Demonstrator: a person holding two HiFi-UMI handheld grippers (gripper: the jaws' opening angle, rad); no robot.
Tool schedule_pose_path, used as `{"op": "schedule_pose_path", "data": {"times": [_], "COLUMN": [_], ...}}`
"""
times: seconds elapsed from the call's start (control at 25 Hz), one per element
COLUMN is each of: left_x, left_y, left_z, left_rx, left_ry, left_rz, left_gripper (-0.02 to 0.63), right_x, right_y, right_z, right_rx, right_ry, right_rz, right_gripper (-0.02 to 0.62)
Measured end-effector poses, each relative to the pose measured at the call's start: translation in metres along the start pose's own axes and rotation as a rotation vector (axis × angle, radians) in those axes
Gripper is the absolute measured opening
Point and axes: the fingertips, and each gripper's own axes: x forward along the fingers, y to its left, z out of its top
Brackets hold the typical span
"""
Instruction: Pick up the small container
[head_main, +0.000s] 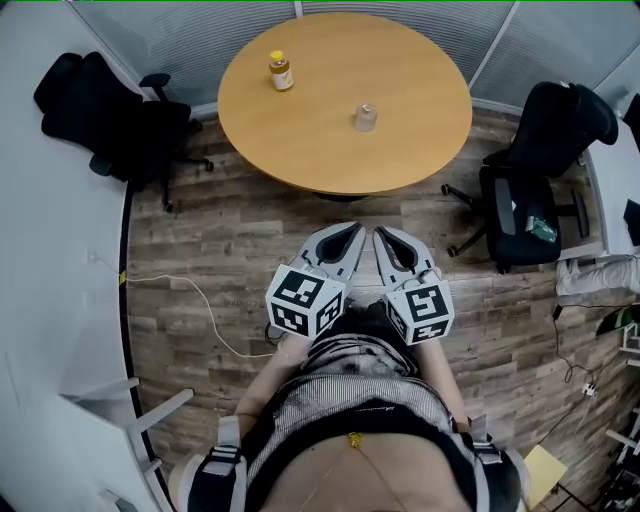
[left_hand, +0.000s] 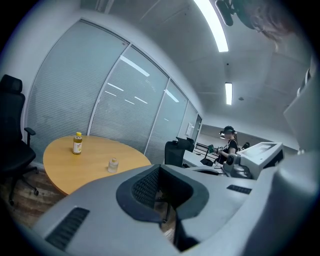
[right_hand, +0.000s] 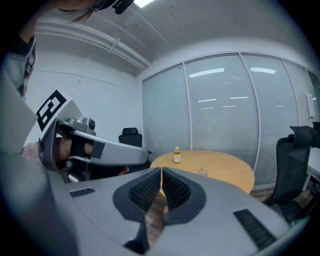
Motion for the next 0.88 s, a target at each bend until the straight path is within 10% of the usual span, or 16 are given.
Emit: {"op": "schedule_pose_path", "data": {"times": [0.88], "left_x": [0.016], "left_y": [0.021], "left_z": [0.003], "left_rx": [-0.033], "left_ry": [0.025], "left_rz": [0.039], "left_gripper": [0.017], "right_x": [0.028], "right_y": [-0.023], "right_z": [0.01], "right_rx": [0.03], "right_ry": [-0.01], "right_rz": [0.046], "right_gripper": [0.023]}}
